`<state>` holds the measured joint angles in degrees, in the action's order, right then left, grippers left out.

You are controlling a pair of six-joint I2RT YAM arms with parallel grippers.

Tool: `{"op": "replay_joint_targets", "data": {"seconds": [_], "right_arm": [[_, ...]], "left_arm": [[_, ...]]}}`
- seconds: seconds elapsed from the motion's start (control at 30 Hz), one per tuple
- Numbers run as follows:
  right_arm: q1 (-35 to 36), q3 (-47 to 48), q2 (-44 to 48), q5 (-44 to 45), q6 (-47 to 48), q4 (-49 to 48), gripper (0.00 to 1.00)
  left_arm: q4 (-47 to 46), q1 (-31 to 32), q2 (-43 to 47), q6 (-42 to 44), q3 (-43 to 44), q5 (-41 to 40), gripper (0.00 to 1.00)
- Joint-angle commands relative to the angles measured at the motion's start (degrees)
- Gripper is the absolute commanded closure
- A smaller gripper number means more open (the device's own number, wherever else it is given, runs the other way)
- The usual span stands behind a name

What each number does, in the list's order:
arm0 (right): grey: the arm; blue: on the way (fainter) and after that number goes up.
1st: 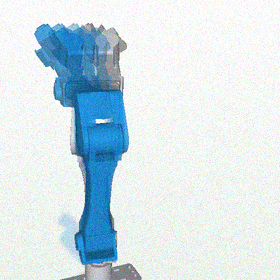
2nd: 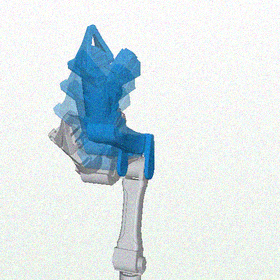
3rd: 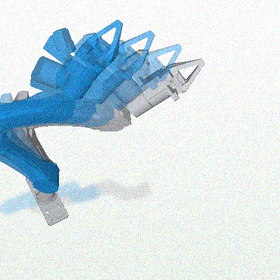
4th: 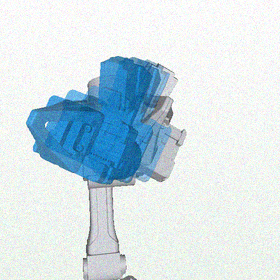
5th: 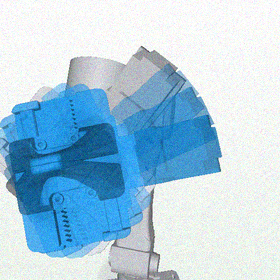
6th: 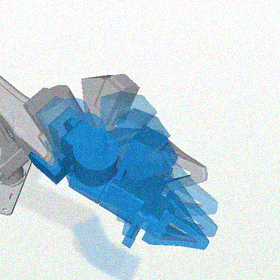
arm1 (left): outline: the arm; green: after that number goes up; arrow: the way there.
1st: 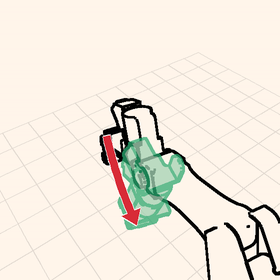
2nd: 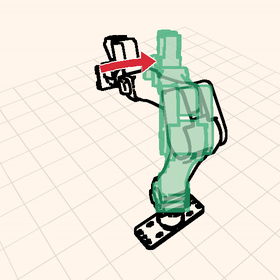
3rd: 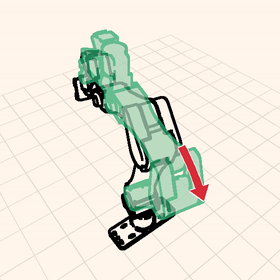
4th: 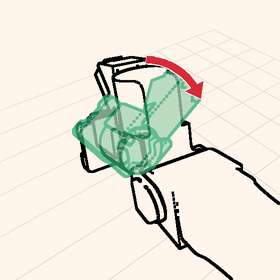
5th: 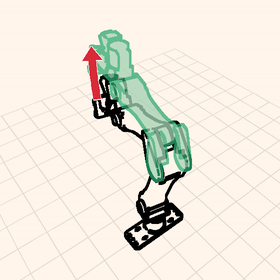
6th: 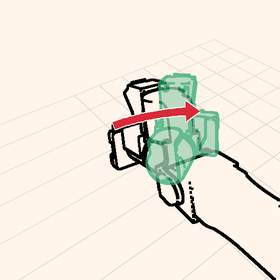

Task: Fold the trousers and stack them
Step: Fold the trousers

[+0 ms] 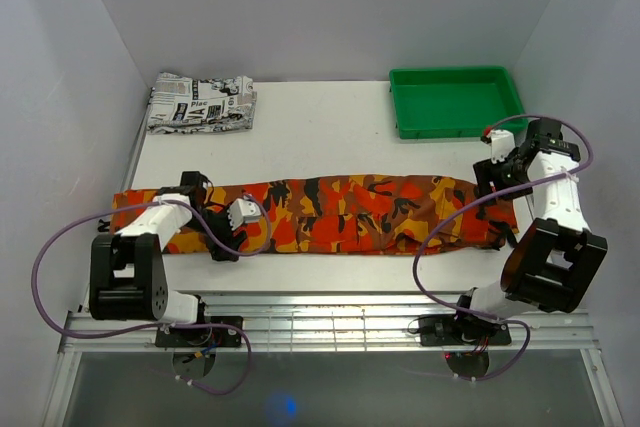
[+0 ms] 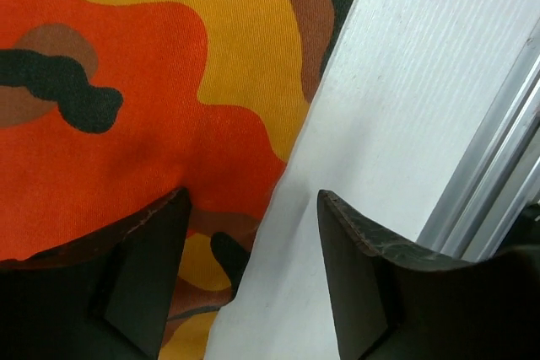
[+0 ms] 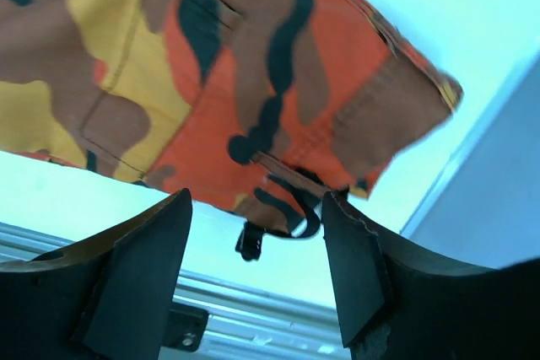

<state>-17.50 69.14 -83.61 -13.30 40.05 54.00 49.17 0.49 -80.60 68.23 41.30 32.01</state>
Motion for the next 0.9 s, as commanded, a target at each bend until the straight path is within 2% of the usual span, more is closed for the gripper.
{"op": "replay_joint_targets", "data": {"seconds": [0.0,0.13,0.2,0.37,0.6,0.73,0.87], "right_arm": [[-0.9,0.9,1.5,7.9,-9.6,1.4,0.30],[-1.1,-4.0,1.0,12.9,-15.0,-1.3,0.30],[-2.8,-5.3,0.7,11.3,-16.1,-1.6,0.30],[-4.6,-9.7,1.2,10.2,-20.5,-3.6,0.28],[-6.9,-13.1,1.6,11.5,-21.2,-8.5,0.22],[-8.4,-13.5,0.6,11.1,-18.7,-9.6,0.19],[-9.3,-15.0,-0.6,8.0,-16.1,-9.9,0.11]], "left_arm": [[0.3,-0.3,3.8,-1.3,2.3,3.5,0.24],[2.2,-0.3,6.4,-7.6,7.6,9.6,0.21],[2.1,-0.2,8.3,-9.9,10.0,12.4,0.19],[-2.3,-0.3,9.4,-17.0,10.8,12.0,0.13],[-3.4,-0.3,2.7,-18.6,11.5,9.4,0.13],[-5.0,-0.2,1.4,-17.6,8.4,8.8,0.13],[-7.6,-0.2,0.8,-17.4,5.9,8.2,0.13]]}}
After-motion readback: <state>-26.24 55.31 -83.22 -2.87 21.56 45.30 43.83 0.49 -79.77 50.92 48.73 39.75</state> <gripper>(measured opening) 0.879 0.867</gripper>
